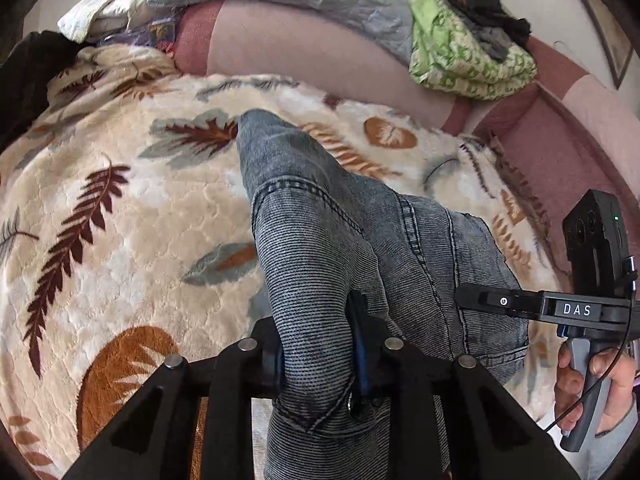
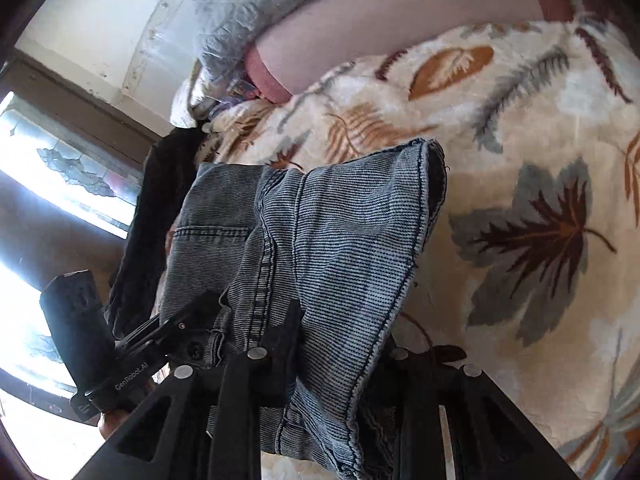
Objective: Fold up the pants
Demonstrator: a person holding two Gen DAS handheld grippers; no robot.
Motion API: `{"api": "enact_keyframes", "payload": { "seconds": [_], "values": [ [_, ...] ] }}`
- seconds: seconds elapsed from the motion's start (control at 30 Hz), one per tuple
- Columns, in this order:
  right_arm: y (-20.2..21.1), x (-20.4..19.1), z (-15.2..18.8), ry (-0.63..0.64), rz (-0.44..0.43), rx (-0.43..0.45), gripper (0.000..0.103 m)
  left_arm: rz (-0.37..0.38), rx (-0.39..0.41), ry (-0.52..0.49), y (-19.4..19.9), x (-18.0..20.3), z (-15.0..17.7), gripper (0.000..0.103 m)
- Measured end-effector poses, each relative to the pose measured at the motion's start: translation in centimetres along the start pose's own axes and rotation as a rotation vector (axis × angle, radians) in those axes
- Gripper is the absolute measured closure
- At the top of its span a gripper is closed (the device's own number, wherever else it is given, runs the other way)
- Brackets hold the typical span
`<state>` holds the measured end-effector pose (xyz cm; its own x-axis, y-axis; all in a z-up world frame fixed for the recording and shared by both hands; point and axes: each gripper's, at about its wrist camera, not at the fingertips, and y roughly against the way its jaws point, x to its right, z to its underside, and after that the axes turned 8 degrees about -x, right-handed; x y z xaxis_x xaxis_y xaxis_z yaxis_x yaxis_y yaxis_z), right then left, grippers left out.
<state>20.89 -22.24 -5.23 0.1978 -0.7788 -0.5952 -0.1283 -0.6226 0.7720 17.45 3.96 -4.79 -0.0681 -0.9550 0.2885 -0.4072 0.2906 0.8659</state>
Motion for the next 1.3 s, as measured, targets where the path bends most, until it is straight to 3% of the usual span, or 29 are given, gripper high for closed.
{"api": "enact_keyframes", "payload": {
  "seconds": [0.03,0.07,0.1,0.13,0.23,0.3,0.4,0.43,0.5,0.53,0.57,0.67,0.77,0.83,0.9,1.17,1.3],
  "values": [
    [-1.4,0.8,0.2,-0.020,0.040,-0.016,0.067,-0.036,-0.029,0.012,-1.4,-0.4,0.5,0.055],
    [-2.5,1.4,0.4,-0.035,0.099,-0.025,0.061,-0.076,-0.037,0.026,-2.3,-0.9,0.8,0.047],
    [-3.0,1.8,0.6,-0.041,0.112,-0.025,0.047,-0.095,-0.018,0.042,-2.2,-1.3,1.1,0.034],
    [-2.6,1.8,0.8,-0.043,0.100,-0.005,0.045,-0.090,-0.004,0.057,-1.4,-1.6,1.3,0.030],
    [0.9,0.4,2.0,0.010,0.172,0.072,0.038,-0.084,0.045,0.084,2.1,-2.2,2.3,0.030],
    [3.7,-0.5,3.6,0.033,0.203,0.158,0.036,-0.091,0.118,0.078,4.9,-2.0,3.6,0.028],
    [5.8,-1.5,6.3,0.043,0.140,0.227,0.034,-0.112,0.153,0.042,6.2,-0.6,5.7,0.025],
    [5.5,-1.9,7.0,0.060,0.145,0.226,0.033,-0.132,0.134,0.021,5.5,-0.1,6.2,0.025],
    [2.8,-1.9,7.9,0.098,0.254,0.172,0.031,-0.213,0.037,-0.011,2.3,0.8,7.0,0.024],
    [0.7,-1.1,8.0,0.089,0.324,0.101,0.031,-0.236,0.006,-0.005,1.0,0.8,7.3,0.023],
    [-1.1,0.0,8.0,0.060,0.369,0.033,0.031,-0.224,0.036,0.015,1.3,0.6,7.6,0.023],
    [1.6,-0.6,9.1,0.057,0.325,0.118,0.031,-0.238,0.077,0.027,4.4,1.2,7.9,0.024],
    [6.1,-3.0,11.4,0.129,0.388,0.272,0.029,-0.292,0.178,-0.005,8.1,2.9,9.0,0.023],
    [8.0,-4.5,13.5,0.171,0.433,0.353,0.015,-0.326,0.211,-0.013,9.7,4.1,9.9,0.014],
    [9.1,-5.5,15.6,0.202,0.468,0.412,0.011,-0.325,0.226,-0.037,10.8,5.0,10.9,0.014],
    [9.7,-6.5,20.5,0.258,0.557,0.465,0.007,-0.280,0.229,-0.029,12.2,7.2,13.0,0.013],
    [10.0,-6.6,21.3,0.276,0.579,0.469,0.007,-0.309,0.220,-0.038,12.5,8.2,13.1,0.012]
  ]
}}
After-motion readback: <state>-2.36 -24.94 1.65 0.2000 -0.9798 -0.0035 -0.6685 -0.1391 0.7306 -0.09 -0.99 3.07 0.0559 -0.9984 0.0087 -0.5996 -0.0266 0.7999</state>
